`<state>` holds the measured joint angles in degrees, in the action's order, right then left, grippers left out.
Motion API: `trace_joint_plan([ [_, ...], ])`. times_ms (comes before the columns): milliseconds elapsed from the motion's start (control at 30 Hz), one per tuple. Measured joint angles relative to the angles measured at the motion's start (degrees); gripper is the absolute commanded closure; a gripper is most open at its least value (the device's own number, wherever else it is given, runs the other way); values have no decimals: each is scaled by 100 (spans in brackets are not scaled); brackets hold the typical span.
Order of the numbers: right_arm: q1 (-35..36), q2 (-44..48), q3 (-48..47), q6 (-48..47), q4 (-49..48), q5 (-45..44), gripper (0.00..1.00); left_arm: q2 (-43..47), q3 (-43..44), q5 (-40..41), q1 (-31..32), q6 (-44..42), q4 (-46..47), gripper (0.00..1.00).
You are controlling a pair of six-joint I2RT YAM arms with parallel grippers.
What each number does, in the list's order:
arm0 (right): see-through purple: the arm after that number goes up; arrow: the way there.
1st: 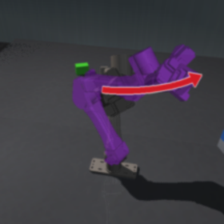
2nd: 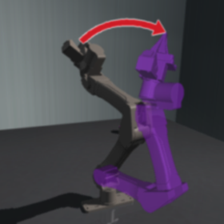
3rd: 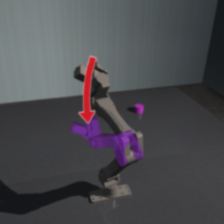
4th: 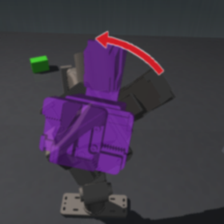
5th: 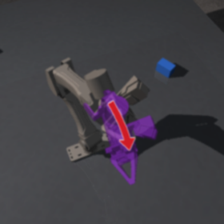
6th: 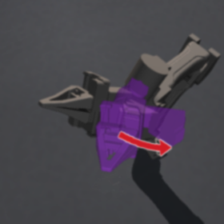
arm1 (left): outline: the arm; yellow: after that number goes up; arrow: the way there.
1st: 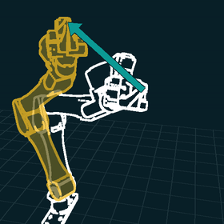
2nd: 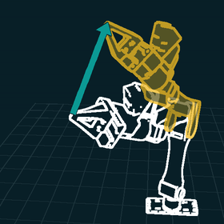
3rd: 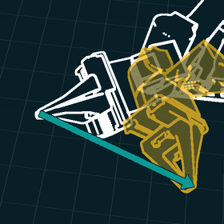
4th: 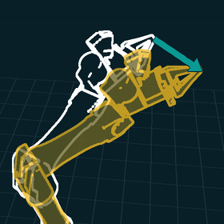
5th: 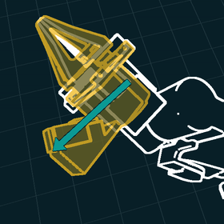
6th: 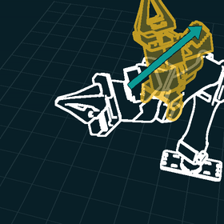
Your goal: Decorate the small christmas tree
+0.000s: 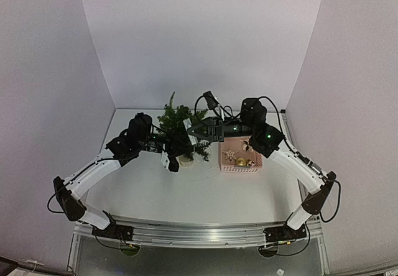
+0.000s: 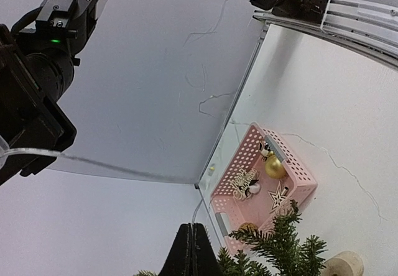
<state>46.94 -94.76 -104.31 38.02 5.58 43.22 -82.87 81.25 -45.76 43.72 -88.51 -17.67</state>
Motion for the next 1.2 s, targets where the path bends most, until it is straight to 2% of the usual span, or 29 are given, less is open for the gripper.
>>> trace_joint_plan([
  [133,0,60,100,-3,-36,-15,97,55,-22,295,0,470,131,100],
  [400,0,973,995,-91,7,-354,98,101,388,1171,0,2701,760,100],
  [767,0,1857,1471,-307,-77,-727,98,-332,2436,2963,-181,5419,917,100],
  [967,0,1860,1819,-331,-75,-731,98,-419,3040,3523,-228,6334,931,100],
  [1200,0,1853,2452,-304,-80,-719,97,-471,3373,3912,-307,6668,988,100],
])
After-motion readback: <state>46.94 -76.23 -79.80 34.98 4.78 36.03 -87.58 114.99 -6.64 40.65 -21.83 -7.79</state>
